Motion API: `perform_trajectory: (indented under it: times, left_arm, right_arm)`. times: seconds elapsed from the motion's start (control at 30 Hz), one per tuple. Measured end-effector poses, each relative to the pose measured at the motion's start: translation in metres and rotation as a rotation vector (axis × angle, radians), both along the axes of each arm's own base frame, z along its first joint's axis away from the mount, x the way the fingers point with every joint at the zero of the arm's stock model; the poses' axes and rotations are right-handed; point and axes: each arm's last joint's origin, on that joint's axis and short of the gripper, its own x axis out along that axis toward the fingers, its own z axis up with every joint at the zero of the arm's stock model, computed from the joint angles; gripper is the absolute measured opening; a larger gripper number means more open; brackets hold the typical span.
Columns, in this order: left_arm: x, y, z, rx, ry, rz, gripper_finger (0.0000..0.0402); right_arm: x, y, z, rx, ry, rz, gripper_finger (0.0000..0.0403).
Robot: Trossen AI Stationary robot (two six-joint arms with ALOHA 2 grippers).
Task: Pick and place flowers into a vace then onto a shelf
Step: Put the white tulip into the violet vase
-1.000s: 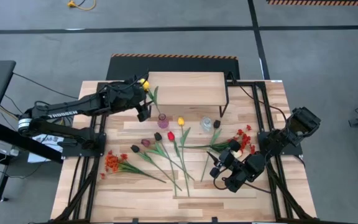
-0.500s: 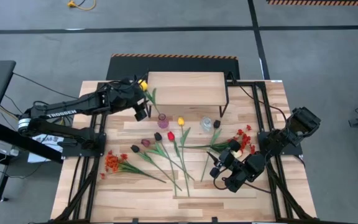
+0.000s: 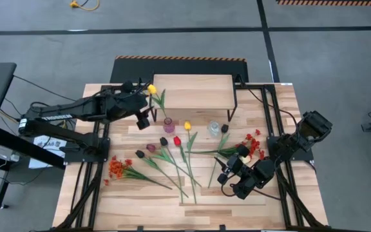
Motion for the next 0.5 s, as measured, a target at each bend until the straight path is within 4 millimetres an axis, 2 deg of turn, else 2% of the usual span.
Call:
perform_trajectory:
  times: [0.1, 0.37, 0.5]
  left_arm:
    - [0.001, -0.015, 0.009, -0.019, -0.024, -0.111, 0.0215]
    - [0.005, -0.058, 0.022, -0.082, -0.094, -0.545, 0.0215]
    - [0.005, -0.071, 0.026, -0.097, -0.147, -0.642, 0.0215]
  right_arm:
    - [0.0, 0.0, 0.0, 0.0, 0.0, 0.001, 0.0113]
    - [0.001, 0.001, 0.0, 0.008, -0.008, 0.001, 0.0113]
    - [0.001, 0.001, 0.001, 0.014, -0.012, 0.002, 0.0113]
